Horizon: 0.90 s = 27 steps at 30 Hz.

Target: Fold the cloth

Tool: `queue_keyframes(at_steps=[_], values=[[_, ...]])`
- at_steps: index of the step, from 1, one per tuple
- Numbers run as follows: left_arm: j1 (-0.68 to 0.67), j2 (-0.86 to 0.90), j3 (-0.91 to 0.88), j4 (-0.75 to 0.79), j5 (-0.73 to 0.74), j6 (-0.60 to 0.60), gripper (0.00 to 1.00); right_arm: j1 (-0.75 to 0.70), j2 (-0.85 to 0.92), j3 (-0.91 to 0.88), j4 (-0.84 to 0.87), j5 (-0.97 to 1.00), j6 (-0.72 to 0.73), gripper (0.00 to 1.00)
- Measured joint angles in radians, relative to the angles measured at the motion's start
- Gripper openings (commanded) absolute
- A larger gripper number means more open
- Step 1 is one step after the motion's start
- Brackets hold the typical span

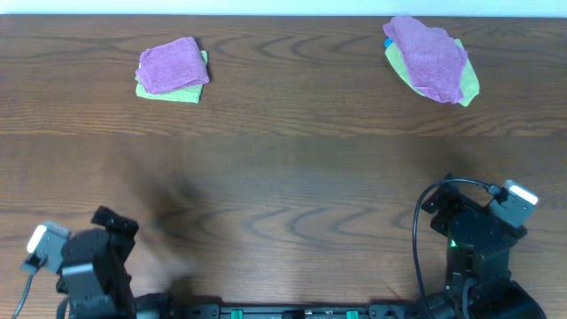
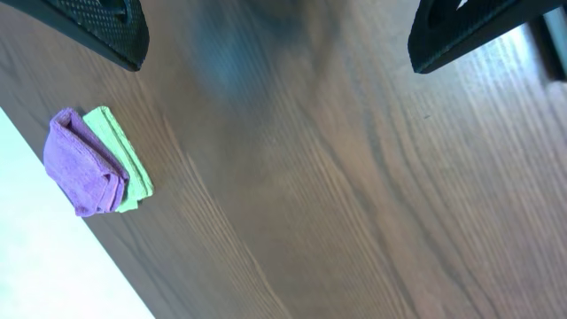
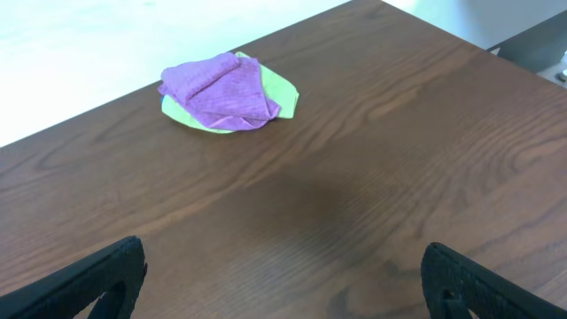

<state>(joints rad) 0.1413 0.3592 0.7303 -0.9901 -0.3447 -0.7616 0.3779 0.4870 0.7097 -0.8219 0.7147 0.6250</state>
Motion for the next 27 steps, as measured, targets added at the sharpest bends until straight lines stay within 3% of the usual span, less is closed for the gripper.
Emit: queue_keyframes(at_steps=[4,10,16,27], values=[[0.000,-0.058,0.000,0.006,0.011,0.104,0.95,0.000,0.000,0.000,0.000,0.000,0.000,0.99],[0.000,-0.092,-0.015,0.122,0.109,0.435,0.95,0.000,0.000,0.000,0.000,0.000,0.000,0.99],[0.000,-0.156,-0.155,0.231,0.235,0.717,0.95,0.000,0.000,0.000,0.000,-0.001,0.000,0.99],[0.000,-0.249,-0.303,0.282,0.325,0.913,0.95,0.000,0.000,0.000,0.000,0.000,0.000,0.99]])
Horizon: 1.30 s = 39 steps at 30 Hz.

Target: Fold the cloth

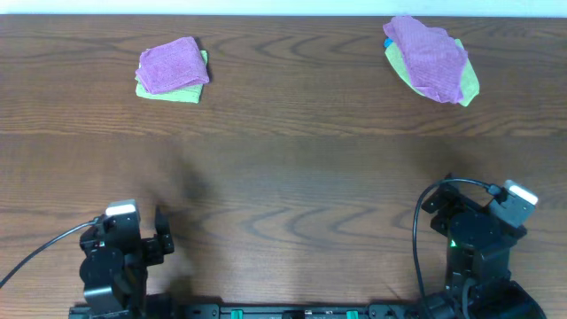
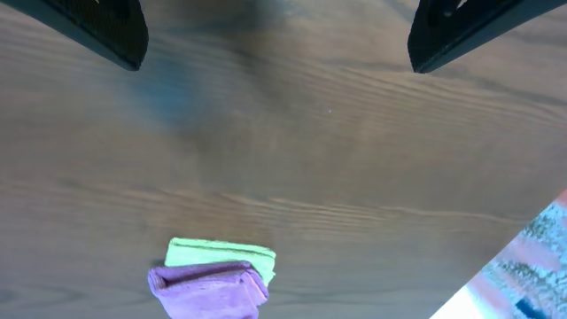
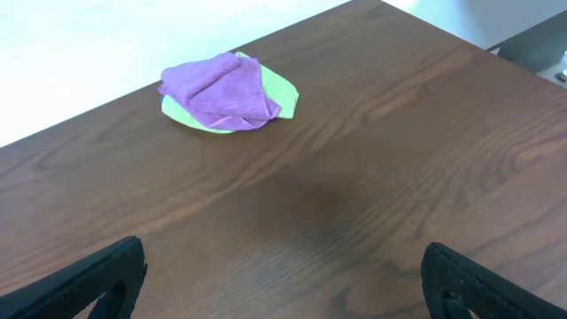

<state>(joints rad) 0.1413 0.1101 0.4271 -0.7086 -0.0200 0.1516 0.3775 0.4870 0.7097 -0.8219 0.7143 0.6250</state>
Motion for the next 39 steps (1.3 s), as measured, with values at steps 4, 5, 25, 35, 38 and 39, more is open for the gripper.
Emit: queue_keyframes(at_steps=[4,5,25,35,38,39], values=[[0.000,-0.027,-0.052,0.009,0.014,0.023,0.95,0.000,0.000,0.000,0.000,0.000,0.000,0.99],[0.000,-0.032,-0.062,0.010,0.018,0.027,0.95,0.000,0.000,0.000,0.000,0.000,0.000,0.99],[0.000,-0.087,-0.210,0.040,0.033,0.045,0.95,0.000,0.000,0.000,0.000,0.000,0.000,0.99],[0.000,-0.096,-0.264,0.062,0.043,0.053,0.95,0.000,0.000,0.000,0.000,0.000,0.000,0.99],[0.000,-0.096,-0.264,0.061,0.043,0.055,0.95,0.000,0.000,0.000,0.000,0.000,0.000,0.99],[0.000,-0.096,-0.264,0.060,0.043,0.055,0.95,0.000,0.000,0.000,0.000,0.000,0.000,0.99]])
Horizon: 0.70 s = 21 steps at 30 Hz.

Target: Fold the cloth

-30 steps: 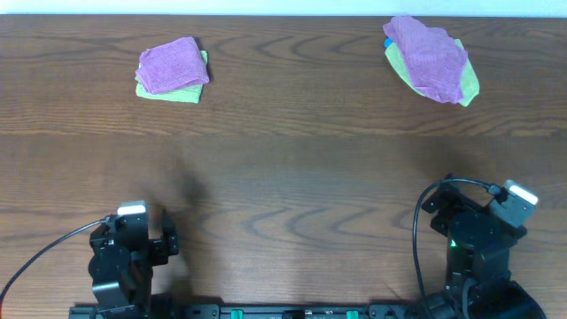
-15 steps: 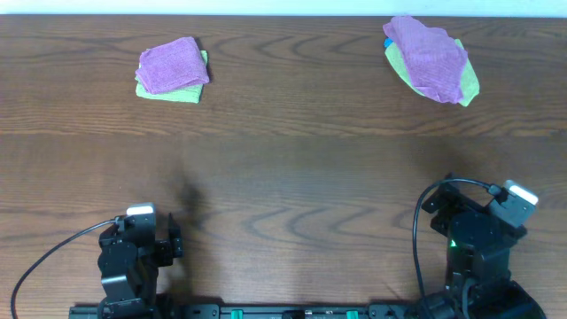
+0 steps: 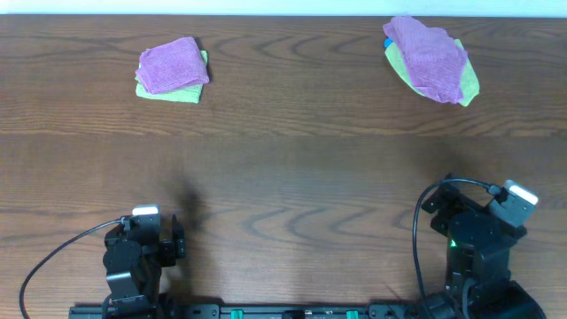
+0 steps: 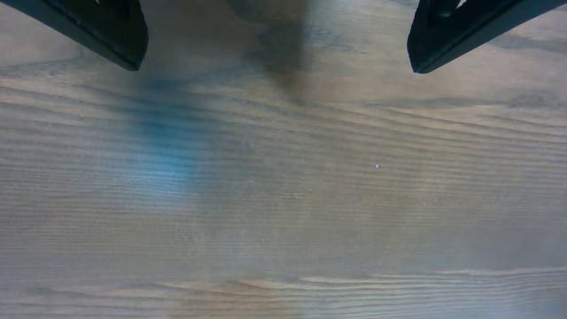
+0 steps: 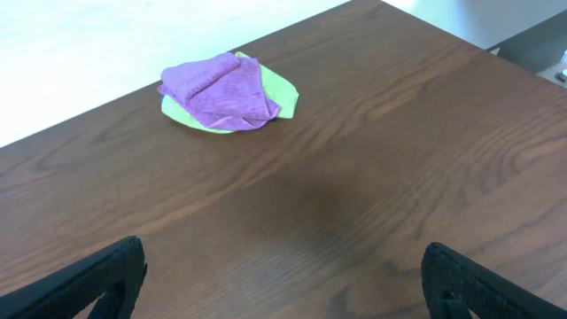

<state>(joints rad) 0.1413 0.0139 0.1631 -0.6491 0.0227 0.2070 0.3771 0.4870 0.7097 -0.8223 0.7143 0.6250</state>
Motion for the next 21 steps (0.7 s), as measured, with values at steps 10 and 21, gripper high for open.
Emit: queue_keyframes(at_steps=[10,21], values=[[0.000,0.000,0.000,0.000,0.000,0.000,0.95,0.000,0.000,0.000,0.000,0.000,0.000,0.99],[0.000,0.000,0.000,0.000,0.000,0.000,0.95,0.000,0.000,0.000,0.000,0.000,0.000,0.99]])
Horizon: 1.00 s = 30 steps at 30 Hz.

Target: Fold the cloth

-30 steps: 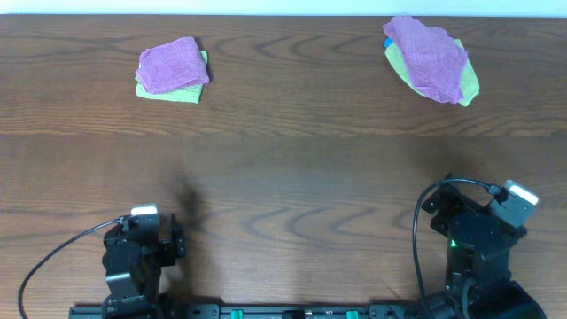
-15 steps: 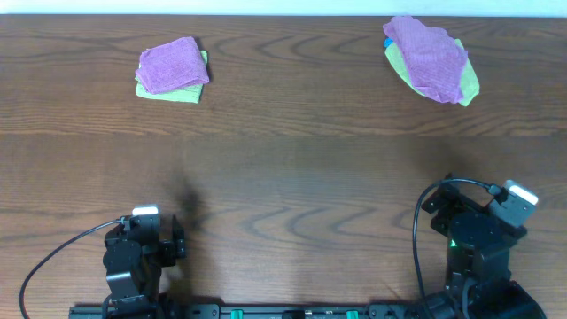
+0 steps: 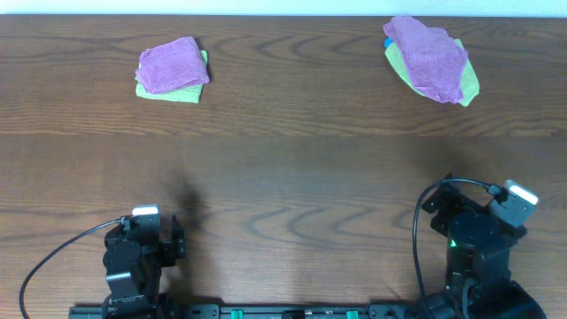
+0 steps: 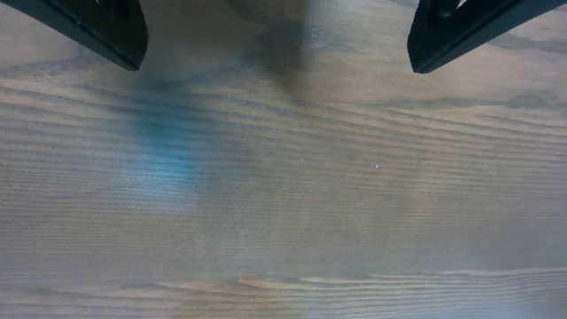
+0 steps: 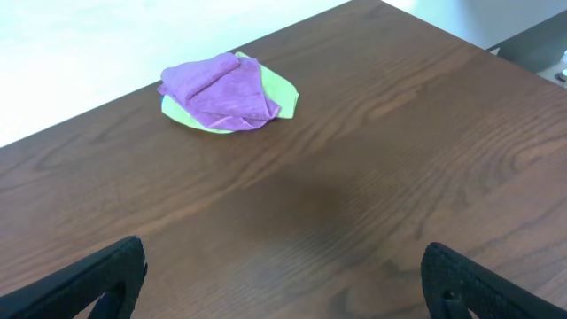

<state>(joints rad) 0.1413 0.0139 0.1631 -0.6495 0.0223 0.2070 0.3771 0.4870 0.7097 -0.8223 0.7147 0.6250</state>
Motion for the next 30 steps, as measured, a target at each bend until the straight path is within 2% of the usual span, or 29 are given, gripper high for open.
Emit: queue_keyframes(at_steps=[18,24,30], values=[[0.000,0.000,0.000,0.000,0.000,0.000,0.95,0.000,0.000,0.000,-0.003,0.000,0.000,0.99],[0.000,0.000,0.000,-0.001,0.000,0.000,0.95,-0.006,-0.005,0.000,-0.079,0.000,0.000,0.99],[0.000,-0.001,0.000,-0.001,0.000,0.000,0.95,-0.125,-0.137,0.000,-0.151,-0.023,-0.002,0.99]])
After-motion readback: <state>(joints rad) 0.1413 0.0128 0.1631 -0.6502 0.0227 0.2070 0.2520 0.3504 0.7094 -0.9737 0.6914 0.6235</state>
